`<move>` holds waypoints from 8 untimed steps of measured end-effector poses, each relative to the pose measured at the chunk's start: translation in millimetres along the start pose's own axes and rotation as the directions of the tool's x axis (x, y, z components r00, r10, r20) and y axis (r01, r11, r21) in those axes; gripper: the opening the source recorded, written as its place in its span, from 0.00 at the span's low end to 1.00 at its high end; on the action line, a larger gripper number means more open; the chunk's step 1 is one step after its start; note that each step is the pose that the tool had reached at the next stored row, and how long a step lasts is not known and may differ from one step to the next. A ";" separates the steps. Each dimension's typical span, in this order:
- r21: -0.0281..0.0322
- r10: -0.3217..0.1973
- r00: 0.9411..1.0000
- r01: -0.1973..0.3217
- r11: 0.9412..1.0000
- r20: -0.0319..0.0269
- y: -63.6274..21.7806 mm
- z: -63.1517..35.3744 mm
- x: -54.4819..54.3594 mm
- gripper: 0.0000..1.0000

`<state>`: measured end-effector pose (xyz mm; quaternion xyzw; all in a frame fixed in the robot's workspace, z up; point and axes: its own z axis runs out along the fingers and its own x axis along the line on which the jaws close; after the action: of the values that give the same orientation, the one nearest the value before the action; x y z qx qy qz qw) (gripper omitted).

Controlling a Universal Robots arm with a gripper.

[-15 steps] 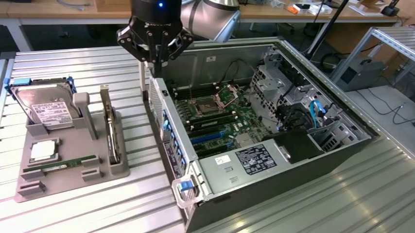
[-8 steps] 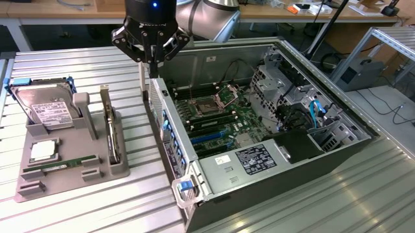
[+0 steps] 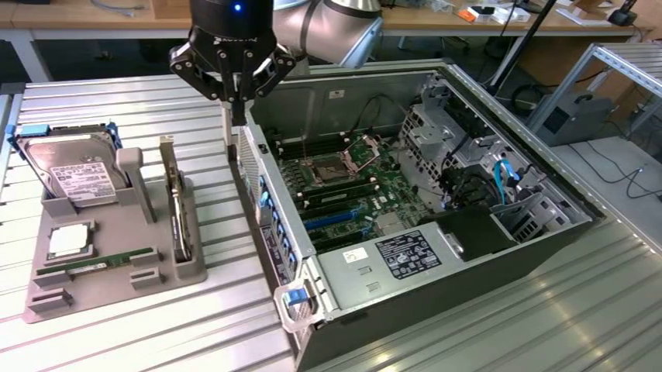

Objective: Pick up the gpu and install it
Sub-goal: 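Reach for the gpu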

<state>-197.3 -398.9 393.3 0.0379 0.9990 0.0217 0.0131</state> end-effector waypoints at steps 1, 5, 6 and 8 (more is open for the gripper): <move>0.000 0.000 1.000 0.000 1.000 0.000 0.0 0.0 0.6 0.11; 0.000 0.000 1.000 0.000 1.000 0.000 -0.2 -0.1 3.1 0.11; 0.000 0.000 1.000 0.000 1.000 0.000 -0.3 -0.1 4.1 0.11; 0.000 0.000 1.000 0.000 1.000 0.000 -0.4 -0.2 5.8 0.11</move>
<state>-203.1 -398.9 393.4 0.0379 0.9990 0.0217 0.0130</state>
